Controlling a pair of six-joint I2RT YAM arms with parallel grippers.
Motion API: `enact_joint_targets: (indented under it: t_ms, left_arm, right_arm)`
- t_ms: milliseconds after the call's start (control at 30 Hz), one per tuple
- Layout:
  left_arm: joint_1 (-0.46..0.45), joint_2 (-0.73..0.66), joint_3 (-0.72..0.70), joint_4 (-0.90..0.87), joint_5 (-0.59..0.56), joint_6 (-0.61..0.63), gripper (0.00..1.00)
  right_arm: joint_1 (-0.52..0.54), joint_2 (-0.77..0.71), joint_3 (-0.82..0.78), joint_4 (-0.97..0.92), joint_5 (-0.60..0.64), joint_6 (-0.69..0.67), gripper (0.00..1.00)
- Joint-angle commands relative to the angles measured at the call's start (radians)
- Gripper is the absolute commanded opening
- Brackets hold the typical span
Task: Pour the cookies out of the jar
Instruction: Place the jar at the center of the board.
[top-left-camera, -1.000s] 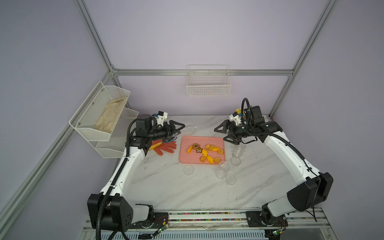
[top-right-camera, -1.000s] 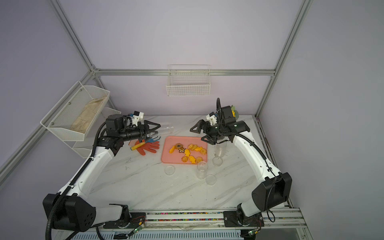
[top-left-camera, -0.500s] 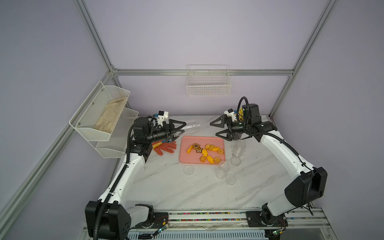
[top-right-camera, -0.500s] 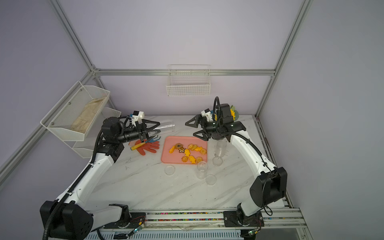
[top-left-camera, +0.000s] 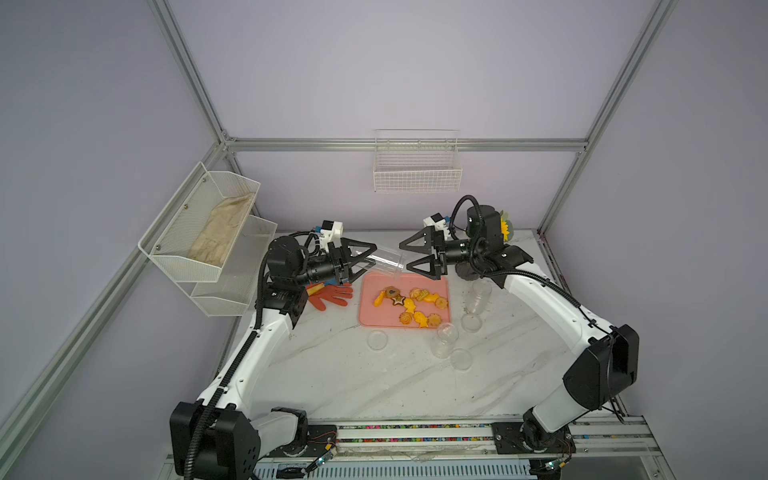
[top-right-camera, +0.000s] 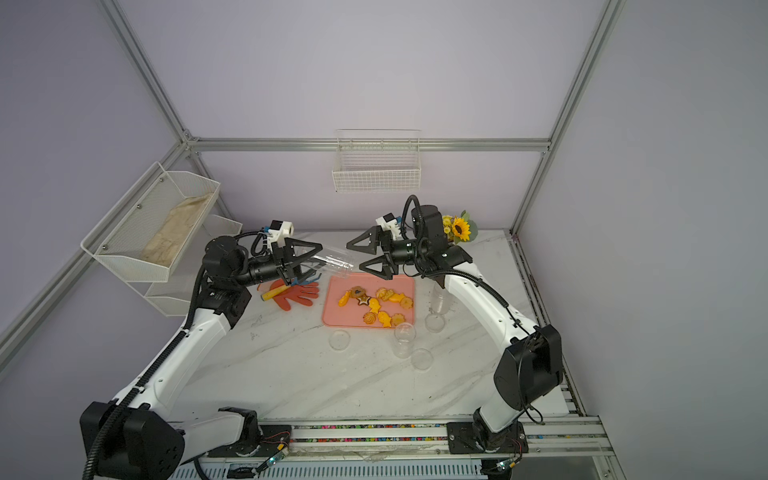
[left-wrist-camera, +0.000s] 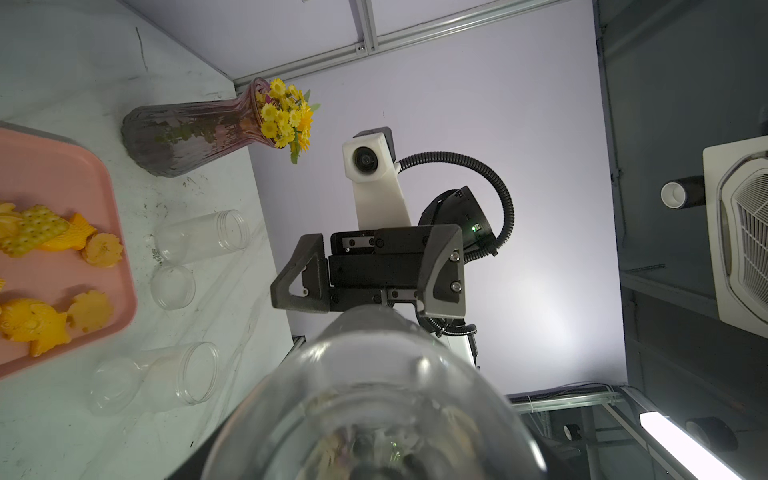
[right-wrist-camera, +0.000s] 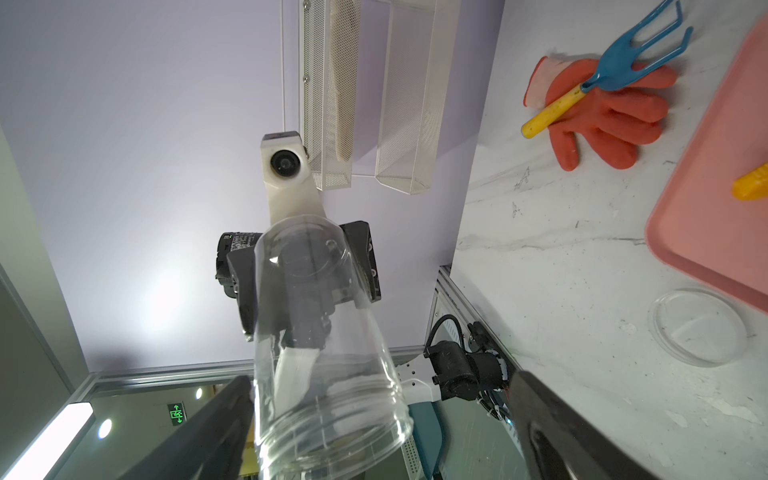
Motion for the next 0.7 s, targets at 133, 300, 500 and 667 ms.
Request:
enact_joint_targets:
  t_ms: [133,300,500,667]
  left_arm:
    - [-0.004,-0.049,-0.055,0.07,-0.023,-0.046,0.66]
    - [-0.003,-0.049,-0.079,0.096,-0.071,-0.094,0.66]
    - [-0.008,-0.033,-0.105,0.188,-0.08,-0.172,0.66]
    - [-0.01,-0.033,-0.113,0.192,-0.08,-0.176,0.66]
  right_arm:
    - [0.029,-0.031,-0.016,0.101,0.003,0.048,0.97]
    - [0.037,-0.064,-0.07,0.165,0.029,0.085,0.97]
    - [0.072,-0.05,-0.09,0.223,0.044,0.106,0.97]
    - [0.088,-0.02,-0.082,0.31,0.052,0.16,0.96]
